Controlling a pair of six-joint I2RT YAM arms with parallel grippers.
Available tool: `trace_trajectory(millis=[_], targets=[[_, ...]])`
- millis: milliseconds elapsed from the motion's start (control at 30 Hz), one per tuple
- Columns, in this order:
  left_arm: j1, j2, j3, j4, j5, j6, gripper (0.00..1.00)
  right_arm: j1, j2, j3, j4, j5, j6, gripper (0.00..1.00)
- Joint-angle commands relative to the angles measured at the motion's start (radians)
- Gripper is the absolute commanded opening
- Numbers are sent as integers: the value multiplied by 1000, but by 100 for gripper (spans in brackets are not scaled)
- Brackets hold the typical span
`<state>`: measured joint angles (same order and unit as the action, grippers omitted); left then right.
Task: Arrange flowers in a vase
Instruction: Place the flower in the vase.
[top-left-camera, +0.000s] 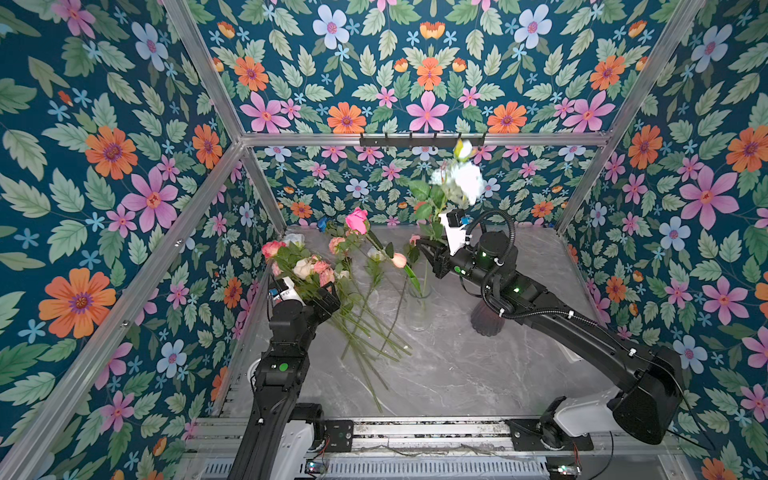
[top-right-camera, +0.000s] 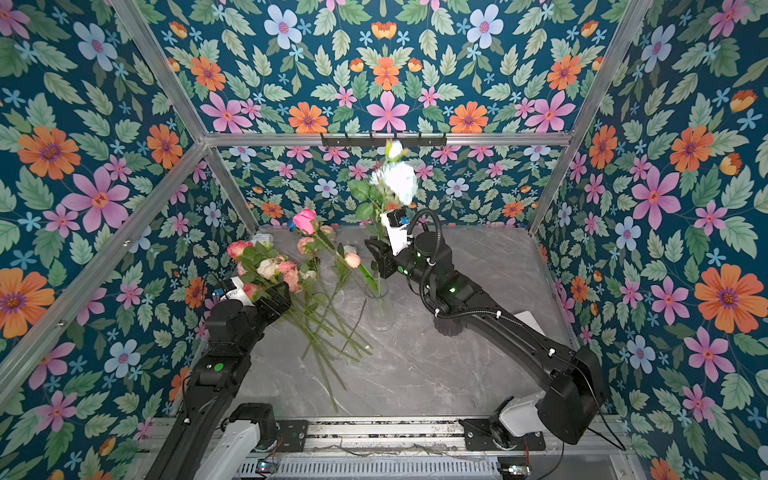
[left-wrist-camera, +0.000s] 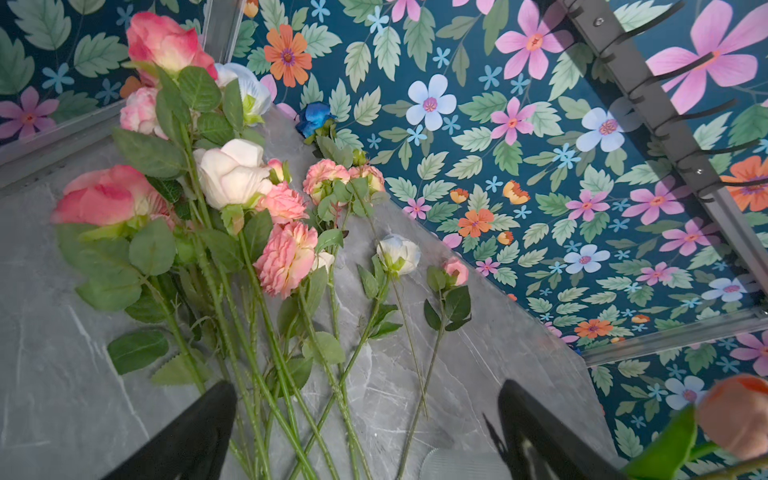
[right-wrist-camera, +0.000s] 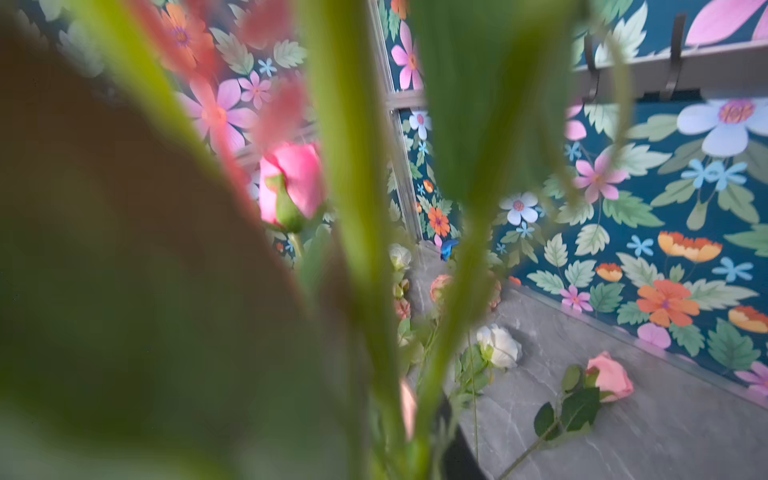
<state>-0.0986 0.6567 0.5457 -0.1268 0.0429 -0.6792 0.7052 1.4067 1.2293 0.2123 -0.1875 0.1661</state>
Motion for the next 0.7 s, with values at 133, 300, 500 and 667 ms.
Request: trace_trajectory(millis=[133, 300, 500, 667], targets=[[14, 110, -4, 14, -47, -75, 94, 5, -38, -76, 33, 49, 61, 64], [59, 198, -7, 94, -51, -131, 88, 4, -111, -152, 42, 104, 102, 86], [80, 333, 4, 139, -123, -154, 84, 4, -211, -186, -39, 165, 149, 98], [90, 456, -10, 257, -134, -178, 69, 5, -275, -198, -99, 185, 164, 98]])
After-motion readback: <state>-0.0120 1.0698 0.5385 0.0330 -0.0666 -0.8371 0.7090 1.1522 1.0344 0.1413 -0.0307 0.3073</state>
